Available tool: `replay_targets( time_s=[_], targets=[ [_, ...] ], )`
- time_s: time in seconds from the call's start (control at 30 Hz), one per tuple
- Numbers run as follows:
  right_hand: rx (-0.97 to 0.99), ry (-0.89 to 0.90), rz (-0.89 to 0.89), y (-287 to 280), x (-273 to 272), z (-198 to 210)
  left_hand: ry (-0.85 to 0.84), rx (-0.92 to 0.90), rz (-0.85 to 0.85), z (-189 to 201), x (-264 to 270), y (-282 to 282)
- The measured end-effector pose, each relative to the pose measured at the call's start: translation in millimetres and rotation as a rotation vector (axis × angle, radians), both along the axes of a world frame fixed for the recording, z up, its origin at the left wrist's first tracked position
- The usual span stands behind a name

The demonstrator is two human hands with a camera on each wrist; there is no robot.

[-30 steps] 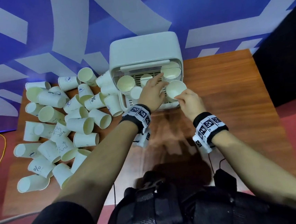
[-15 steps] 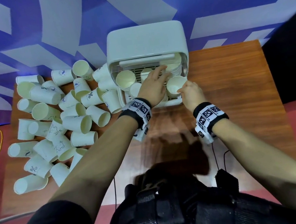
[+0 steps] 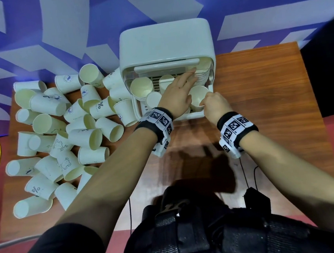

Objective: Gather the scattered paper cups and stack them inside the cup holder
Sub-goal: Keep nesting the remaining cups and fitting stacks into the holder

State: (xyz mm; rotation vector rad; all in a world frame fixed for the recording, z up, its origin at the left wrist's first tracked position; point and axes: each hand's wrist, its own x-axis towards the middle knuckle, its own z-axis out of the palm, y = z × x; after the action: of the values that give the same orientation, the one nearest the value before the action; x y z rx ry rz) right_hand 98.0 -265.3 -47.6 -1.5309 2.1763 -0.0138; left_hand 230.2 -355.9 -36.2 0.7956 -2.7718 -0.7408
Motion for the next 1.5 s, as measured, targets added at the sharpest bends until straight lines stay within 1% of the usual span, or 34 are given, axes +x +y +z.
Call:
replay_targets(
  time_s=[0.1,0.2,0.37,0.43,0.53,0.6,0.67,0.77,0.87,0.97,1.07,1.23,1.33,1.5],
  targets=[
    [-0.009,-0.013,0.021,4.5,1.6,0.0,0.036,0.020,0.045,1.1,2.4,2.0],
    [-0.044,-0.022,0.000,10.0,2.2,1.6,0.065,0.037,0.074,4.9,10.4,4.7],
    [-0.129,-0.005,-0.030,19.7,5.8,7.9,0.035,0.048,0.088,11.7,29.0,13.0],
    [-0.092,-0.005,-0.012,22.9,9.7,10.2,0.038,0.052,0.090,13.9,38.1,19.6],
    [0.039,-0.011,0.027,29.2,16.5,9.4,0.050,0.057,0.129,15.8,53.5,31.5],
    [0.089,-0.014,0.066,35.3,20.3,7.1,0.052,0.052,0.151,16.6,64.2,41.5],
    [0.104,-0.018,0.071,41.6,25.6,4.0,0.048,0.044,0.162,18.3,75.6,50.8],
    [0.054,-0.008,0.047,48.6,39.3,6.6,0.029,0.048,0.175,21.6,93.2,61.2],
    [-0.044,0.004,0.063,51.0,60.8,18.1,0.014,0.033,0.197,24.1,113.1,67.0],
    [-0.128,-0.073,0.069,51.8,88.4,29.9,0.001,0.028,0.257,24.0,136.8,73.6],
    [-0.171,-0.137,0.120,50.1,120.3,35.4,-0.034,0.022,0.313,22.6,167.4,79.6],
    [-0.131,-0.243,0.201,43.6,177.5,32.5,-0.056,0.042,0.400,9.4,227.2,87.4],
    [-0.078,-0.282,0.215,42.3,210.2,32.2,-0.081,0.106,0.474,1.3,258.9,90.3],
    [0.004,-0.308,0.241,27.4,258.9,31.5,-0.086,0.155,0.578,-1.6,307.3,73.9]
  ],
)
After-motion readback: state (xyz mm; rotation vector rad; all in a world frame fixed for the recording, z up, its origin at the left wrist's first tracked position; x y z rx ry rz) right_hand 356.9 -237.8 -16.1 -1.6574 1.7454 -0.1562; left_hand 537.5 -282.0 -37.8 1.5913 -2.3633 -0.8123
